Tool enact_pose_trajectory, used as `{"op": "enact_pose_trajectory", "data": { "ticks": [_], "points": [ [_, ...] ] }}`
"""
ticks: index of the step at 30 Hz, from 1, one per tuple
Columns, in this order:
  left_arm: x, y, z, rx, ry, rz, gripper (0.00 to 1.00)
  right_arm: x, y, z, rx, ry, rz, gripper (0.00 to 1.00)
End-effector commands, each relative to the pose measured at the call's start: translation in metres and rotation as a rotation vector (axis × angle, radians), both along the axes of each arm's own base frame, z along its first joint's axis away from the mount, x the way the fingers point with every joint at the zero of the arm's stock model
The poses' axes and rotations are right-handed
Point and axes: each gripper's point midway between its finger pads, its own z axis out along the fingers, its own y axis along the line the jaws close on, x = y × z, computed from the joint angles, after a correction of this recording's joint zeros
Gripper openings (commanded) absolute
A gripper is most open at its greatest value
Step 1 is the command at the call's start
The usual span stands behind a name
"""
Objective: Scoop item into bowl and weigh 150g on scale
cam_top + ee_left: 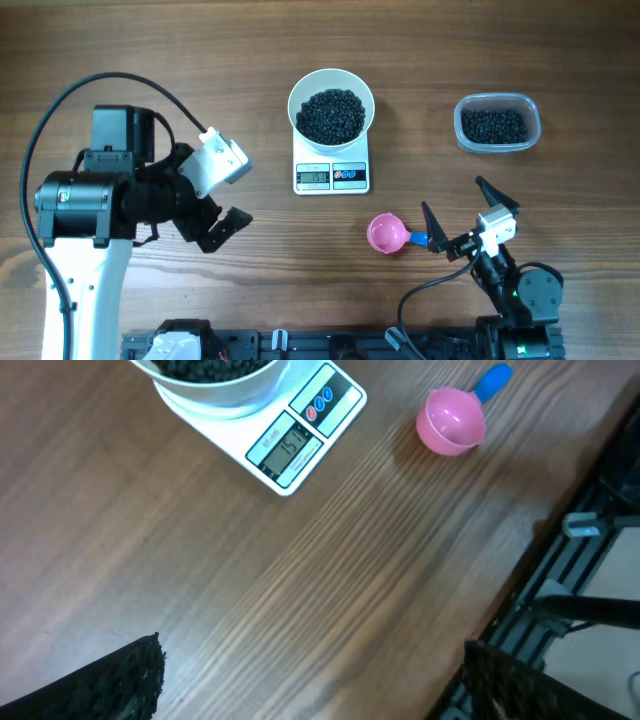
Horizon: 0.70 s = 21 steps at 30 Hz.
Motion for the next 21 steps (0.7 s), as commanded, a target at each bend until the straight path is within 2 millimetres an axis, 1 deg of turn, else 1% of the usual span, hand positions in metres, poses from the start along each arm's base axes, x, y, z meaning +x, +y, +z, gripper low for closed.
{"op": "enact_pose_trajectory", "data": {
  "ticks": [1, 4, 7, 9, 12, 13, 17, 19, 21],
  "points": [
    [-0.01, -0.001, 0.009, -0.038, -0.018, 0.06, 1.0, -0.001, 0.0, 0.003, -0.004, -0.021, -0.002, 1.0],
    [-0.014, 0.0, 0.012, -0.078, -0.088, 0.134, 1.0, -0.001, 0.0, 0.003, -0.004, -0.021, -0.002, 1.0],
    [-0.004, 0.006, 0.007, -0.162, -0.182, 0.293, 1.0, -0.001, 0.0, 0.003, -0.004, -0.021, -0.002, 1.0],
    [0.003, 0.01, 0.003, -0.208, -0.239, 0.365, 1.0, -0.001, 0.0, 0.003, -0.004, -0.021, -0.002, 1.0],
    [0.013, 0.021, -0.007, -0.302, -0.368, 0.486, 1.0, -0.001, 0.0, 0.004, -0.004, -0.021, -0.002, 1.0],
    [0.015, 0.025, -0.013, -0.335, -0.429, 0.517, 1.0, -0.001, 0.0, 0.003, -0.004, -0.021, -0.002, 1.0],
    [0.009, 0.028, -0.037, -0.356, -0.542, 0.516, 1.0, -0.001, 0.0, 0.003, -0.004, -0.021, -0.002, 1.0],
    [0.008, 0.029, -0.043, -0.394, -0.573, 0.542, 1.0, -0.001, 0.0, 0.003, -0.004, -0.021, -0.002, 0.99],
    [0.009, 0.031, -0.047, -0.476, -0.593, 0.607, 1.0, -0.001, 0.0, 0.003, -0.004, -0.021, -0.002, 1.0]
  ]
}}
